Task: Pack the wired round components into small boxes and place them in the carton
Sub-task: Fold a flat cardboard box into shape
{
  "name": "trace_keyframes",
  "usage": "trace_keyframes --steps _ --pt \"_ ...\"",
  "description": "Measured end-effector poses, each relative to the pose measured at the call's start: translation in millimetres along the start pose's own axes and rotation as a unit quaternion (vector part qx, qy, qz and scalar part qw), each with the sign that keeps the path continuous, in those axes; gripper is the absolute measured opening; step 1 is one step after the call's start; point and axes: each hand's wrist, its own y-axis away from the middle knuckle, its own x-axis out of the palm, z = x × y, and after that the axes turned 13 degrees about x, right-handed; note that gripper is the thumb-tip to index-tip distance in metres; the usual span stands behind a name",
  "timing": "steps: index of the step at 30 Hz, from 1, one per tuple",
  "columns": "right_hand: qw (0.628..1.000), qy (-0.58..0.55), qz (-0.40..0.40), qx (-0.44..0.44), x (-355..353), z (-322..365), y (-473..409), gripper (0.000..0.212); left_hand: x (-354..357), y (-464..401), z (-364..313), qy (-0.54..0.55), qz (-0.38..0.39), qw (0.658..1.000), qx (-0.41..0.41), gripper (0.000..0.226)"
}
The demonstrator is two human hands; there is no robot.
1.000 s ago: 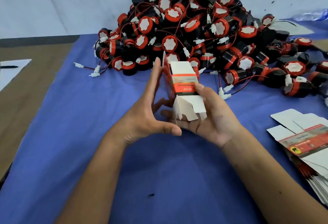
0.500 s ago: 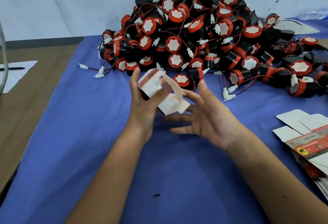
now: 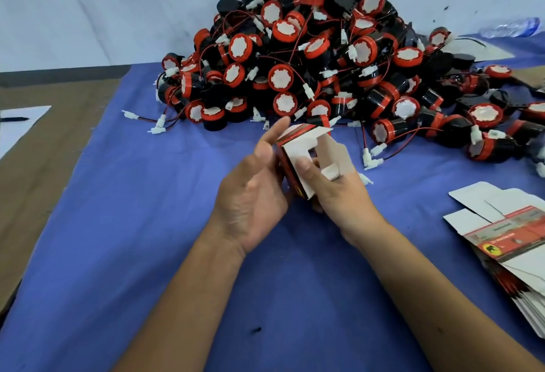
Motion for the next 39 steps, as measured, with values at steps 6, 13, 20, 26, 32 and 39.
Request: trace_keyframes --steps 6,13,20,26,32,39 --pt "0.974 0.211 -0.083 0.026 4.3 -10.8 1.1 0.065 8.5 0.7 16.9 -0.196 -0.094 0.974 0.063 0.046" --pt "0.986 0.016 0.157 0.053 -23.5 -3.7 0.1 0.077 3.3 -2.5 3.9 -0.169 -0.115 0.977 0.056 0.051" --pt "0.994 -0.076 0.057 0.048 -19.5 -5.7 -5.7 0.031 1.5 -1.0 -2.2 -0.216 -0.053 0.973 0.054 0.052" --pt "0.994 -0.080 0.036 0.061 -15.1 -5.3 -5.0 0.029 -5.9 -1.7 10.8 -0.414 -0.043 0.894 0.168 0.034" --pt "0.994 -0.093 0.004 0.050 -5.6 -5.2 -2.5 0.028 -8.3 -2.1 20.3 -0.584 -0.024 0.766 0.267 0.047" --pt "0.979 -0.174 0.056 0.090 4.3 -4.5 0.9 0.049 -12.0 -0.3 14.8 -0.727 0.015 0.613 0.309 0.054"
